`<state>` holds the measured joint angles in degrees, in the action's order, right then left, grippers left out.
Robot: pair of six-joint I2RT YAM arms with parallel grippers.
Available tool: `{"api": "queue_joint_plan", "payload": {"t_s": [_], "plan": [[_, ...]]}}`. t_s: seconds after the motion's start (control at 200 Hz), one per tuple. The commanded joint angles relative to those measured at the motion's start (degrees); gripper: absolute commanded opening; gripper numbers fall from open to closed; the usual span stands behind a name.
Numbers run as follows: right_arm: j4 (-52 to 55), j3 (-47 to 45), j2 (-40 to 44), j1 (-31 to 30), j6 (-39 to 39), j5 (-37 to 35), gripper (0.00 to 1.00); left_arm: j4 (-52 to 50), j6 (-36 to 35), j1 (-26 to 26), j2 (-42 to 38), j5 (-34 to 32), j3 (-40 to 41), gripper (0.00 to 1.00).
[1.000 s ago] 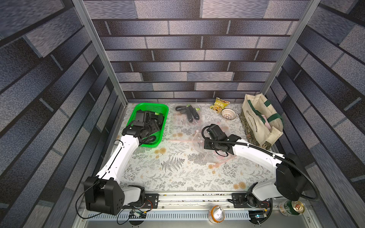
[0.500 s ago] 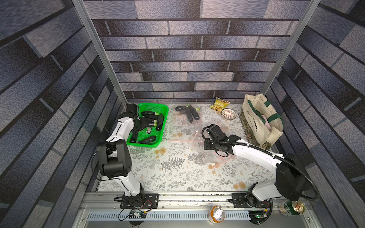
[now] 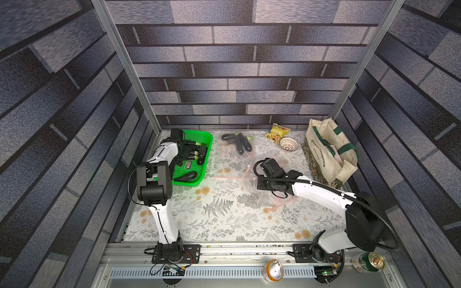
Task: Place the eggplant in a zip-top bag and seal the zipper
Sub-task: Pick up the eggplant from the basket.
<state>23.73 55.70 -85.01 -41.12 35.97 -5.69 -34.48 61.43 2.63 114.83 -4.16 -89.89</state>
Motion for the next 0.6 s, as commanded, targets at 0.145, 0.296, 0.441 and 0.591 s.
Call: {"api": "queue_joint_plan", "payload": {"t_s": [0.145, 0.296, 0.441, 0.591], "plan": [[1.3, -0.5, 0.2, 0.1, -0.8, -1.1, 0.0, -7.7, 15.1, -1.6, 5.1, -8.4, -6.6, 0.7], [1.8, -0.7, 0.5, 0.1, -1.2, -1.6, 0.0, -8.3, 16.7, -1.6, 5.9, -9.3, -6.6, 0.68], [1.6, -0.9, 0.5, 0.1, -1.4, -1.7, 0.0, -7.7, 16.6, -0.5, 7.6, -7.3, -7.0, 0.65], [1.5, -1.1, 0.3, 0.1, -1.5, -1.6, 0.0, -7.5, 16.1, 0.2, 9.3, -6.3, -7.7, 0.59]]}}
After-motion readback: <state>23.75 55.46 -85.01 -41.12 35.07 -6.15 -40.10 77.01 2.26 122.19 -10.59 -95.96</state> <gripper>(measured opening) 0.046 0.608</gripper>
